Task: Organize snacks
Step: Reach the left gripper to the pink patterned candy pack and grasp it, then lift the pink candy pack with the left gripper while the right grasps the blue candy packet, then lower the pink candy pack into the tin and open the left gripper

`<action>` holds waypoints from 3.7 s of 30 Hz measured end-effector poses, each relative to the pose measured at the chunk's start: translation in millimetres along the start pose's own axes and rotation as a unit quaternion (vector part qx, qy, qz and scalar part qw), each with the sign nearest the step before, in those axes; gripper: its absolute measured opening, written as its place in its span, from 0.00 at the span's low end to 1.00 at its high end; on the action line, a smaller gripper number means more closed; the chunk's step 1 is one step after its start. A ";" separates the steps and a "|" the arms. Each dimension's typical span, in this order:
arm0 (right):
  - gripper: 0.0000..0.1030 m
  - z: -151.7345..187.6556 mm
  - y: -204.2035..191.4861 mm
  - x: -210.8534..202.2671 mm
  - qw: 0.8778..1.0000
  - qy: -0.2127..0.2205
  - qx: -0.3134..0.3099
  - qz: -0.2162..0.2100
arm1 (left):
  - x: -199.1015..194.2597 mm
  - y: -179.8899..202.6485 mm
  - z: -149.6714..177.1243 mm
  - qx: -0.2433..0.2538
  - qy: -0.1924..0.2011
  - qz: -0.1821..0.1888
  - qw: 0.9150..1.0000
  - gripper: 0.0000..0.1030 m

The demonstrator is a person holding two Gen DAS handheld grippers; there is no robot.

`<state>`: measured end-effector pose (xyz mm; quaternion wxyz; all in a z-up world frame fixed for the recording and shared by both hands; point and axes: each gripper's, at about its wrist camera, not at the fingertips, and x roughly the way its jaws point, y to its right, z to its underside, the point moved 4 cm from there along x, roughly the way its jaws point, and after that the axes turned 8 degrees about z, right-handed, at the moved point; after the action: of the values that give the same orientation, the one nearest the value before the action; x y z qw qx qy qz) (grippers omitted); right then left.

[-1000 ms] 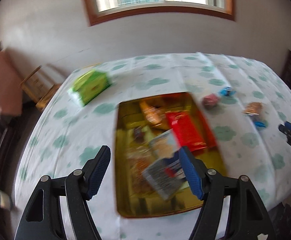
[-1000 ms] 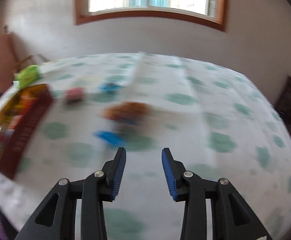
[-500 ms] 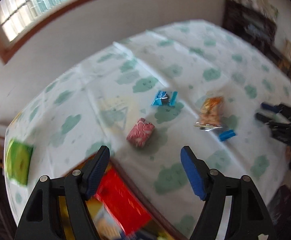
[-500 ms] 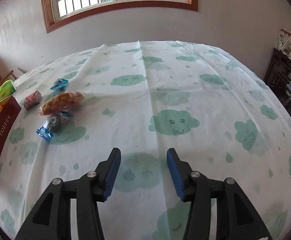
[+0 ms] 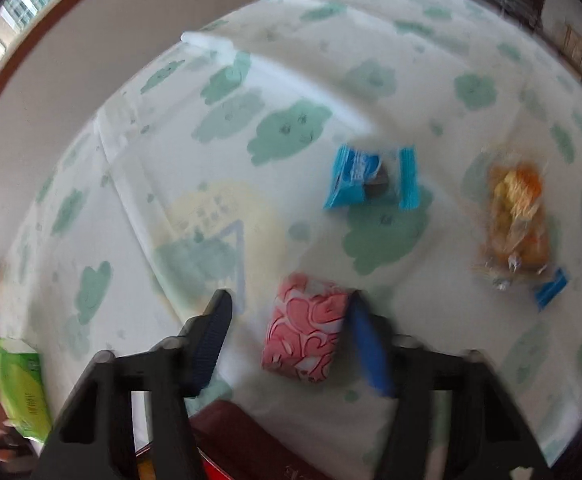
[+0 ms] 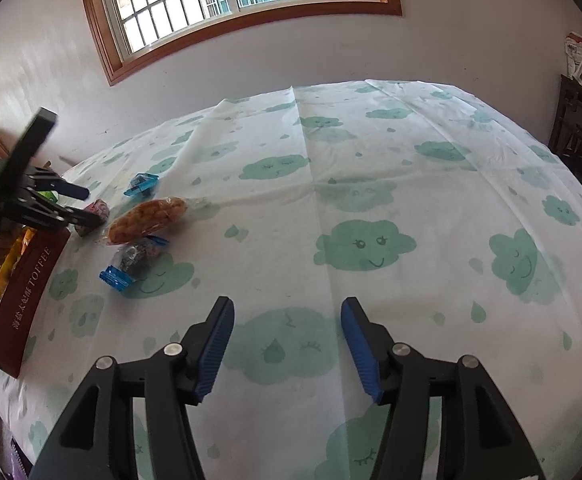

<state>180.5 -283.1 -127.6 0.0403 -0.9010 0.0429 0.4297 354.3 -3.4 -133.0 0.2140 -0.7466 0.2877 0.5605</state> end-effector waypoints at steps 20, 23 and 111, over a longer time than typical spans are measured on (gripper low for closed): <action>0.57 -97.3 -117.9 20.3 0.971 0.012 -0.189 -0.145 | -136.6 72.9 105.6 -0.263 0.136 0.038 0.955 0.26; 0.57 -111.4 -148.3 41.4 0.962 -0.009 -0.230 -0.144 | -142.0 71.3 125.3 -0.275 0.139 0.014 0.951 0.26; 0.25 28.8 -170.0 -17.1 0.983 0.035 -0.140 -0.117 | -110.2 -46.8 187.6 -0.323 0.153 -0.133 0.924 0.26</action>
<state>166.7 -110.4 -126.3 -0.0379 -0.9111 -0.1221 0.3919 229.0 172.8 -79.9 -0.0126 -0.8835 0.0185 0.4679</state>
